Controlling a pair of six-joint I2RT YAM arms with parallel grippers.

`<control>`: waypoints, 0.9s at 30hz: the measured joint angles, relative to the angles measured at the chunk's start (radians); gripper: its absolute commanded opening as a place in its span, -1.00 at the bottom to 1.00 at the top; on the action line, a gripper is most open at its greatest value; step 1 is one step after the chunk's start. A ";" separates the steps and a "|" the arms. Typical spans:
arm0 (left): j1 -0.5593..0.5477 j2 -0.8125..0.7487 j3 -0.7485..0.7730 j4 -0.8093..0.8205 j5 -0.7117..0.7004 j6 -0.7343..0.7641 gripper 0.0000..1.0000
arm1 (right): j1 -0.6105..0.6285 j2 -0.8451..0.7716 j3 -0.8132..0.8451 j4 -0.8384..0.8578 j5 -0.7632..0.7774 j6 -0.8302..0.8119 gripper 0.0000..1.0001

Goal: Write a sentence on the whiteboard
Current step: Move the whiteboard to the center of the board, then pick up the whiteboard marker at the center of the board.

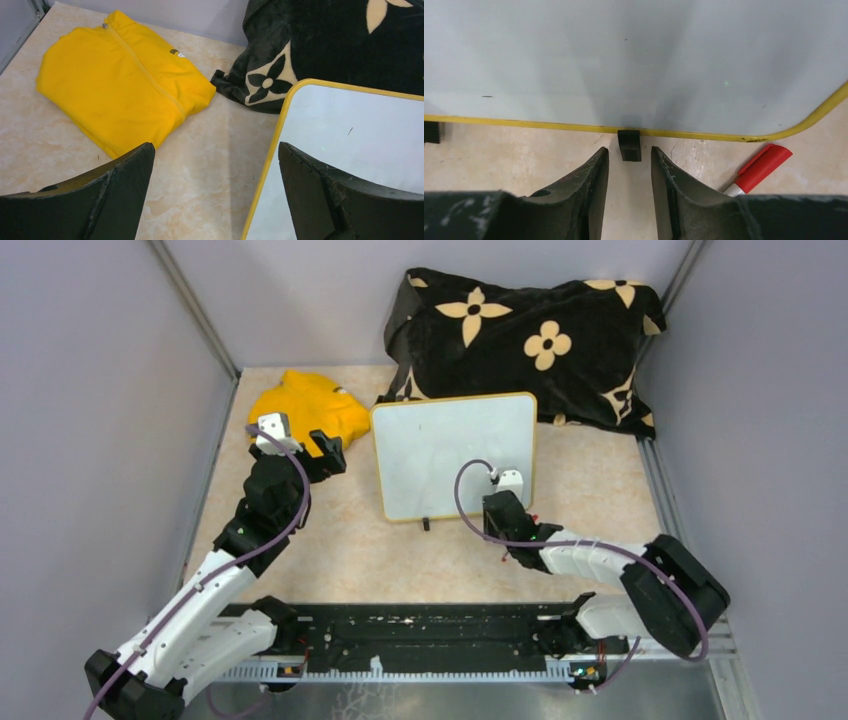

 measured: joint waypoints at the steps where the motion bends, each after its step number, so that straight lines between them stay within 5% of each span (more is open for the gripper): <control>1: 0.000 0.000 0.000 0.000 0.000 0.000 0.97 | 0.002 -0.025 0.000 -0.018 -0.005 0.002 -0.21; 13: 0.000 0.011 0.000 0.006 0.039 0.000 0.97 | 0.010 -0.337 0.087 -0.235 -0.032 0.031 0.11; 18: 0.000 0.032 0.000 0.006 0.087 0.000 0.97 | 0.000 -0.392 0.108 -0.318 0.085 0.188 0.93; 27: 0.000 0.030 -0.003 0.033 0.071 -0.056 0.97 | -0.130 -0.348 0.109 -0.413 0.072 0.299 0.83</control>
